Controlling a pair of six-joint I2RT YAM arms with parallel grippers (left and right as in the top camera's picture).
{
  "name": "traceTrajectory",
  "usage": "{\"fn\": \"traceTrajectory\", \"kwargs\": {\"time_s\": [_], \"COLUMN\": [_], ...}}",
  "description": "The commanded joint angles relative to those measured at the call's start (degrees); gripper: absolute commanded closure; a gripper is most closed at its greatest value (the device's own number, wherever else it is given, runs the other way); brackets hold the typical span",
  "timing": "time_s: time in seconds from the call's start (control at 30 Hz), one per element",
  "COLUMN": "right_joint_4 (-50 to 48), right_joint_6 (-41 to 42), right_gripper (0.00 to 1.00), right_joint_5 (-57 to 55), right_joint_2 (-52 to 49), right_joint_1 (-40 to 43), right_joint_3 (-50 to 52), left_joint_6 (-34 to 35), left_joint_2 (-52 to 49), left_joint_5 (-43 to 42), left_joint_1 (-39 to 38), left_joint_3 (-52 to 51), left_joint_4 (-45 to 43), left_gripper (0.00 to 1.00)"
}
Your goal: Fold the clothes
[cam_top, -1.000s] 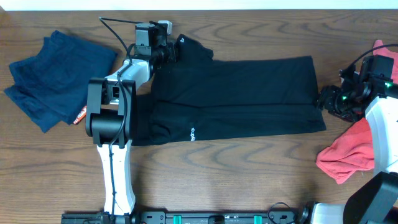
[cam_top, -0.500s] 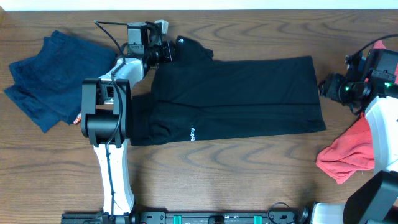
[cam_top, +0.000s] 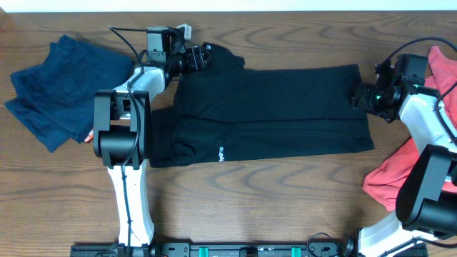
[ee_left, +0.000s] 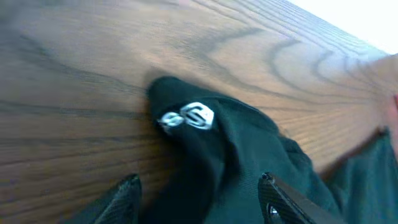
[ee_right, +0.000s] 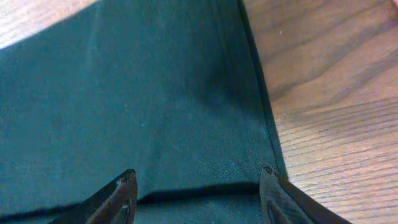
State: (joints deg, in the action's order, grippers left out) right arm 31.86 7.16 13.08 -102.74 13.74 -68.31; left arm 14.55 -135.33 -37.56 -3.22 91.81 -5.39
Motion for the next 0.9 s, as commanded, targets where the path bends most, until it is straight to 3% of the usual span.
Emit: {"fn": "traceTrajectory", "kwargs": {"time_s": [0.0,0.3,0.33,0.43,0.5,0.7,0.87], "right_joint_4": [-0.2,0.5,0.5,0.3,0.0,-1.6,-6.1], "right_joint_6": [-0.4,-0.4,-0.4,-0.4,-0.4,-0.4,-0.4], "right_gripper": [0.38,0.39,0.39,0.40,0.41,0.41,0.43], "right_joint_5": [-0.2,-0.2,-0.2,-0.2,-0.2,-0.2,-0.2], "right_joint_2": [0.0,0.0,0.0,0.0,0.0,0.0,0.0], "right_joint_1": [-0.4,-0.8,-0.9,-1.1,-1.2,-1.4,-1.4], "right_joint_3": [-0.6,-0.6,-0.6,-0.6,-0.6,-0.6,-0.6], "left_joint_6": [-2.2,-3.3,-3.3,-3.3,-3.0,-1.0,3.2], "left_joint_2": [1.2,-1.3,-1.4,-1.4,-1.4,-1.2,0.6], "left_joint_5": [6.0,8.7,8.7,8.3,7.5,6.0,-0.3], "left_joint_1": [-0.7,-3.4,-3.5,-3.6,-3.5,-2.8,-1.2], "left_joint_3": [1.3,1.3,1.3,1.3,1.3,1.3,1.3], "left_joint_4": [-0.1,-5.8,-5.9,-5.4,-5.4,-5.2,-5.2], "left_gripper": [0.37,0.41,0.46,0.79,0.89,0.94,0.94]}}
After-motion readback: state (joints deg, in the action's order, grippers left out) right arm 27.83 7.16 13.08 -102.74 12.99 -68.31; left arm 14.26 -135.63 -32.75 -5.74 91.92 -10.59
